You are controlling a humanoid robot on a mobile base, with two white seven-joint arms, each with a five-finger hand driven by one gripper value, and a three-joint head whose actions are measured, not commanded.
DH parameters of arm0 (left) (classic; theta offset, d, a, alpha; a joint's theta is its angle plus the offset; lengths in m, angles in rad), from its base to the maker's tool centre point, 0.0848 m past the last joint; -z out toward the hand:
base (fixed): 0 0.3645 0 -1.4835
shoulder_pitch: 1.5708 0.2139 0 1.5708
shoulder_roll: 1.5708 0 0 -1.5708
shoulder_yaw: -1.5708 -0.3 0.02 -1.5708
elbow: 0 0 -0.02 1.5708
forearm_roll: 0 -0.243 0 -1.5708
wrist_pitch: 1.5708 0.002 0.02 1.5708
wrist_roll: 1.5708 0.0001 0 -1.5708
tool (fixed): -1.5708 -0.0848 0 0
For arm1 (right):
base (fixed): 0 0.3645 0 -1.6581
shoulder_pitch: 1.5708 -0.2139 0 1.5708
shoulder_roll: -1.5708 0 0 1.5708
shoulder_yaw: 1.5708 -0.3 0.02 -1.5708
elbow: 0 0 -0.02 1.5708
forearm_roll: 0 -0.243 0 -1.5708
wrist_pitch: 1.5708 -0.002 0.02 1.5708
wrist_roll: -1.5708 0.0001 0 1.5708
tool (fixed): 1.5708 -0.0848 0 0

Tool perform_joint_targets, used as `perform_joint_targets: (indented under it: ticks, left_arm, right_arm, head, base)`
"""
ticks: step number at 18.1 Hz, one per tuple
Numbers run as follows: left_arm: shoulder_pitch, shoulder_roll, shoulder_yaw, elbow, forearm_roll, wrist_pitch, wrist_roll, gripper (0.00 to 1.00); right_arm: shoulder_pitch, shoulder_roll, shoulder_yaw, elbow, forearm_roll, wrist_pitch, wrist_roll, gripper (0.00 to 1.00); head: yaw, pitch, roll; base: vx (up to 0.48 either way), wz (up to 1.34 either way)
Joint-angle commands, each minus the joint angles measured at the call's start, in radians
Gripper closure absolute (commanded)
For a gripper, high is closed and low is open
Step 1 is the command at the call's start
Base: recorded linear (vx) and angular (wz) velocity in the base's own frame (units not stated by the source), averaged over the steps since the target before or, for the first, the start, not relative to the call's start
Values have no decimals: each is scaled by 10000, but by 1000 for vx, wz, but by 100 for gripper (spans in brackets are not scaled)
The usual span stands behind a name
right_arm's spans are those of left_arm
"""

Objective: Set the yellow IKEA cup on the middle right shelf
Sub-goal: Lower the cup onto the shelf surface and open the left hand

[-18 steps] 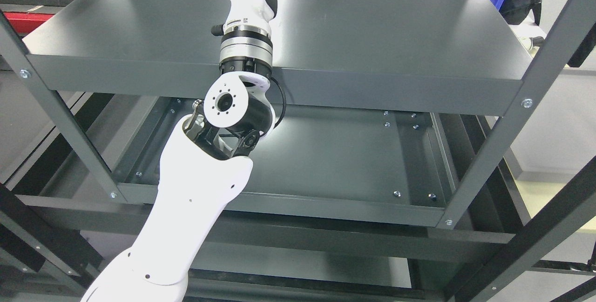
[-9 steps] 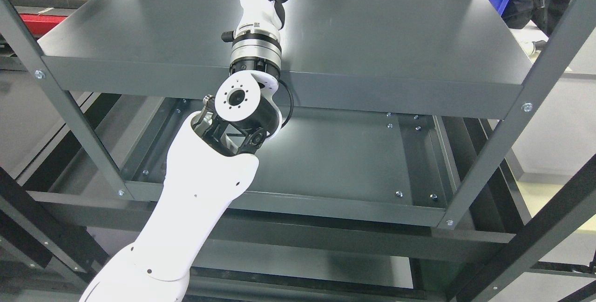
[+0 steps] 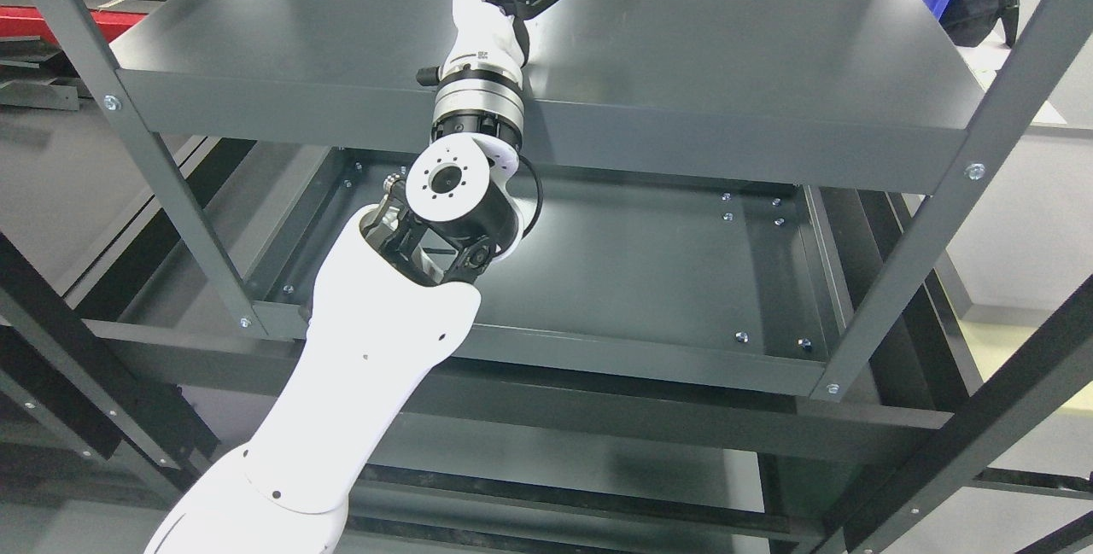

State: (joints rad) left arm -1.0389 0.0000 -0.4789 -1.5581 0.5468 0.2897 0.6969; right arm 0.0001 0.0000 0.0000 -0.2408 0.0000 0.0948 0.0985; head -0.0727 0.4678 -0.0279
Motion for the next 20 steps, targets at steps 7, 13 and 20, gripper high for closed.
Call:
perform_joint_targets:
  ticks: [7, 13, 20]
  left_arm:
    - [-1023, 174, 569, 1113, 39, -275, 425, 86]
    - [-1115, 174, 877, 1760, 680, 307, 838, 91]
    - [-1223, 174, 1076, 2710, 1357, 355, 931, 91]
  right_arm:
    - [107, -175, 169, -1, -245, -27, -2151, 1]
    - [107, -175, 169, -1, -245, -27, -2151, 1]
    - [107, -175, 169, -1, -245, -27, -2151, 1]
  head:
    - [0, 0, 0]
    - [0, 0, 0]
    - [0, 0, 0]
  base:
    - [-37, -44]
    - [0, 0]
    - [0, 0]
